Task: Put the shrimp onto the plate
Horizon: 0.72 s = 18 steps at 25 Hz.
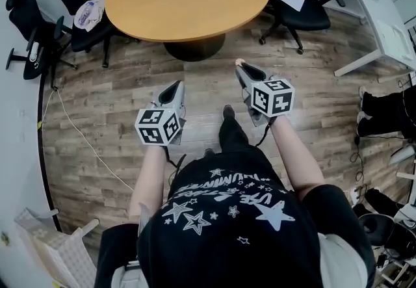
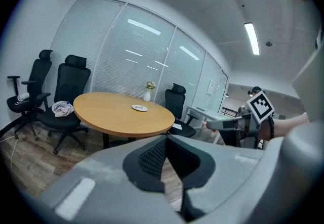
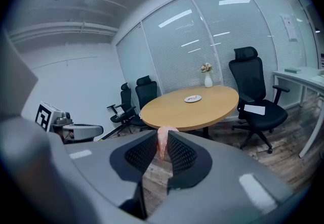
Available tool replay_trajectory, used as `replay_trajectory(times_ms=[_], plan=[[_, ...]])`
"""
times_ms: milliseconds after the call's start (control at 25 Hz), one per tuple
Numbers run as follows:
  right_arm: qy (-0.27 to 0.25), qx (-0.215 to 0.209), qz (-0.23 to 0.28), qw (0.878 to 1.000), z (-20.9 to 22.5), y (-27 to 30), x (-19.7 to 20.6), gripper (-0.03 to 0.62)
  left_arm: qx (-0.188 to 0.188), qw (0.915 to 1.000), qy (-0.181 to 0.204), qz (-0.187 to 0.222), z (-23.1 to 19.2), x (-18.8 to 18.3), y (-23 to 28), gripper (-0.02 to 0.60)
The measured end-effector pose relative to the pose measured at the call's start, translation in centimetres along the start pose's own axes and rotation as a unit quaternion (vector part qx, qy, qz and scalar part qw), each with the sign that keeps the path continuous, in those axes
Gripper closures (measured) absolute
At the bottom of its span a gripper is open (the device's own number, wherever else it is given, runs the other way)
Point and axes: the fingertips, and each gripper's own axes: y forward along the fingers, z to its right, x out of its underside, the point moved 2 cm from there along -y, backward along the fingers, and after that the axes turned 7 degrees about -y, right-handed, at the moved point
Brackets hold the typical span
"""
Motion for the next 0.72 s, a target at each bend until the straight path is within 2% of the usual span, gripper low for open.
replay_trajectory(times_ms=[720], plan=[[0.007, -0.039, -0.001, 0.999, 10.2, 10.4, -7.0, 0.526, -0.033, 0.9994, -0.006, 0.005, -2.7, -6.8, 12.1, 0.580]])
